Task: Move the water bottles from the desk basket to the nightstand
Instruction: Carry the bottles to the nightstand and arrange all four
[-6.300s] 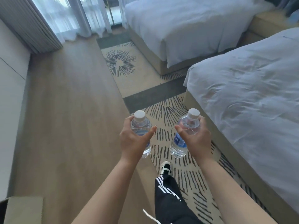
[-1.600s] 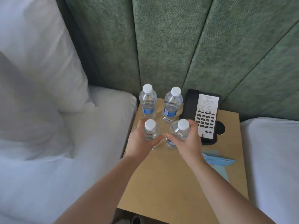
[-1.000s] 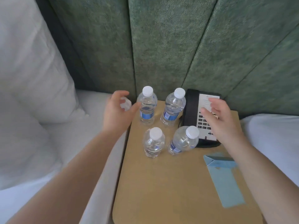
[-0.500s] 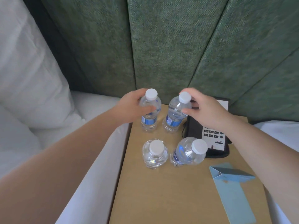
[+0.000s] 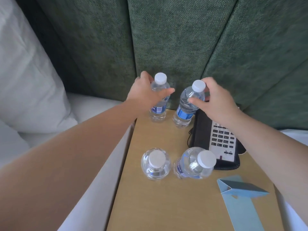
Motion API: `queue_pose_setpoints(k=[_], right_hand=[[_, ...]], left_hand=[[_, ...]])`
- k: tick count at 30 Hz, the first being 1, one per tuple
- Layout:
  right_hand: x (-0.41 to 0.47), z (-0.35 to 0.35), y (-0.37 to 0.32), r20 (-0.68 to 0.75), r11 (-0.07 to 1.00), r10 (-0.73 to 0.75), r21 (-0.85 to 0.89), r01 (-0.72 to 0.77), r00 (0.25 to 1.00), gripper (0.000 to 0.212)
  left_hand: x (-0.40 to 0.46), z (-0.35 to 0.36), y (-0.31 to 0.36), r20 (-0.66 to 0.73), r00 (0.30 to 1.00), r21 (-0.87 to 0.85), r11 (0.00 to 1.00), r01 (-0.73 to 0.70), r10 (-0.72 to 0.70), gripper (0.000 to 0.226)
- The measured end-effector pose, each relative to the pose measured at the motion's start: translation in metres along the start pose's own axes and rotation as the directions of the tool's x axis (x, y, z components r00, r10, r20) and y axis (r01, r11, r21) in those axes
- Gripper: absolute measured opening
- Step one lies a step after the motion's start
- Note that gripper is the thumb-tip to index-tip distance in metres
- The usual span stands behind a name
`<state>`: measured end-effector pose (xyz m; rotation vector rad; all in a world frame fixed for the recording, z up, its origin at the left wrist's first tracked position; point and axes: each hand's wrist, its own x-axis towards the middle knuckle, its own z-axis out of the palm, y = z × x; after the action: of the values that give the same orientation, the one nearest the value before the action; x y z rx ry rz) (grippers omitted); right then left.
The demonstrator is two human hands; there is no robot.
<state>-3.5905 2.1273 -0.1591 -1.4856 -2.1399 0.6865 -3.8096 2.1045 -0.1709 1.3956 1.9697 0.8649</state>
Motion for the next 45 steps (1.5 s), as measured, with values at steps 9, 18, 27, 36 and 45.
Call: queue_pose_setpoints(k=[9, 18, 27, 36, 45], right_hand=[[0.001, -0.004, 0.005, 0.099, 1.0, -0.026, -0.005, 0.026, 0.995, 0.058], [0.005, -0.007, 0.007, 0.127, 0.999, -0.025, 0.051, 0.018, 0.992, 0.055], [0.007, -0.01, 0.007, 0.165, 0.987, 0.05, 0.146, -0.075, 0.985, 0.061], [0.008, -0.007, -0.001, 0.111, 0.999, 0.03, 0.036, -0.034, 0.993, 0.06], [0.008, 0.0, -0.002, 0.075, 0.998, 0.06, -0.033, -0.058, 0.995, 0.062]], left_hand=[[-0.003, -0.018, -0.013, 0.125, 0.982, 0.039, 0.988, -0.149, 0.143, 0.053], [0.001, -0.005, -0.01, 0.108, 0.99, -0.018, 0.996, -0.092, 0.094, 0.051], [-0.002, -0.005, -0.011, 0.12, 0.991, -0.063, 0.996, -0.059, 0.066, 0.05], [-0.006, -0.004, -0.01, 0.124, 0.991, -0.134, 0.991, -0.028, 0.045, 0.049], [-0.007, -0.002, -0.012, 0.118, 0.992, -0.131, 0.991, -0.036, 0.052, 0.05]])
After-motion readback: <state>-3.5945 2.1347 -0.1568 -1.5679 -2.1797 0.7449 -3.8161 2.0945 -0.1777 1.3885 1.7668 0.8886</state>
